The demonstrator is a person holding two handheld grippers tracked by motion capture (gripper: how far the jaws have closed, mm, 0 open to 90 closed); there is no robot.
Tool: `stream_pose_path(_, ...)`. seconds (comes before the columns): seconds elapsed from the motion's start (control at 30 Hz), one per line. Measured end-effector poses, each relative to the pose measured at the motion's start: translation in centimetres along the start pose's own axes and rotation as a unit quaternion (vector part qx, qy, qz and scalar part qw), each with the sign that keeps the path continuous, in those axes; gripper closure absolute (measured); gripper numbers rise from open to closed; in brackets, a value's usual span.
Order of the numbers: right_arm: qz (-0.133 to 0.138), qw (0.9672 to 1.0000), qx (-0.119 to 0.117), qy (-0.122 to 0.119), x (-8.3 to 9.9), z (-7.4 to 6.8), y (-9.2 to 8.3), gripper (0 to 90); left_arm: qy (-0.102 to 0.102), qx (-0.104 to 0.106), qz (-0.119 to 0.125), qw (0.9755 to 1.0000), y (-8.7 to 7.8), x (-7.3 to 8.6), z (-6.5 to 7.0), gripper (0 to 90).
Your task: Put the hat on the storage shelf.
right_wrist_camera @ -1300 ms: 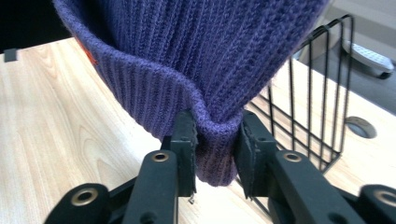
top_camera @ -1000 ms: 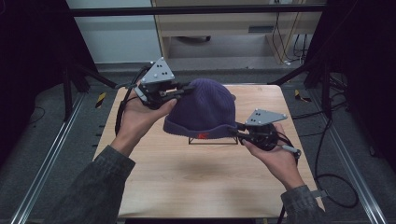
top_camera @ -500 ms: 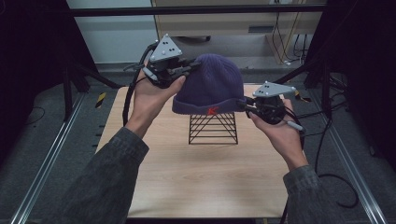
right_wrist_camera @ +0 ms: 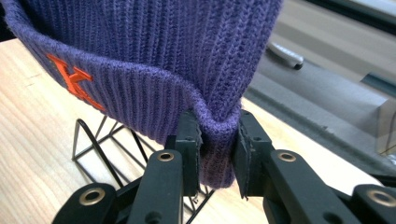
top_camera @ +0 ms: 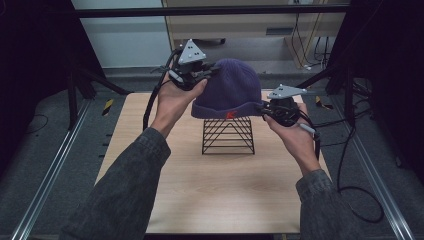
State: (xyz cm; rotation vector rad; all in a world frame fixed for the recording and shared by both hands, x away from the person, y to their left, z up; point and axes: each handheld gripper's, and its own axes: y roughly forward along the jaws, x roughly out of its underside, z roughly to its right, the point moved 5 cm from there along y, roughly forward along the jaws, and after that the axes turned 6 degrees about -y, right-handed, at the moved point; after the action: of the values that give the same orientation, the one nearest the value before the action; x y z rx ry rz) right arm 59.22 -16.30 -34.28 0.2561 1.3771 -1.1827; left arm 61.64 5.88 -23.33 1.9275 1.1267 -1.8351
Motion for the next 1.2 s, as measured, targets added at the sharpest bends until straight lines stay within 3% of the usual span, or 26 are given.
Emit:
stream_pose_path(0.3, -0.024, 0.9997, -0.010, 0.005, 1.7, -0.6, 1.3, 74.1, -0.004, 0.000, -0.018, 0.9998, 1.4, 1.7, -0.1, 80.7)
stream_pose_path(0.63, -0.045, 0.9989, -0.015, -0.003, 2.9, -1.1, 1.8, 74.2, -0.022, 0.011, -0.028, 0.9993, 2.2, 3.7, -0.4, 80.5)
stream_pose_path(0.7, -0.059, 0.9981, -0.017, -0.012, 3.5, -1.4, 2.0, 74.2, -0.025, 0.014, -0.031, 0.9991, 2.5, 4.3, -0.2, 80.5)
stream_pose_path(1.2, -0.070, 0.9970, -0.032, -0.006, 5.3, -2.3, 2.5, 74.2, -0.028, 0.021, -0.042, 0.9985, 3.1, 6.1, 0.4, 80.4)
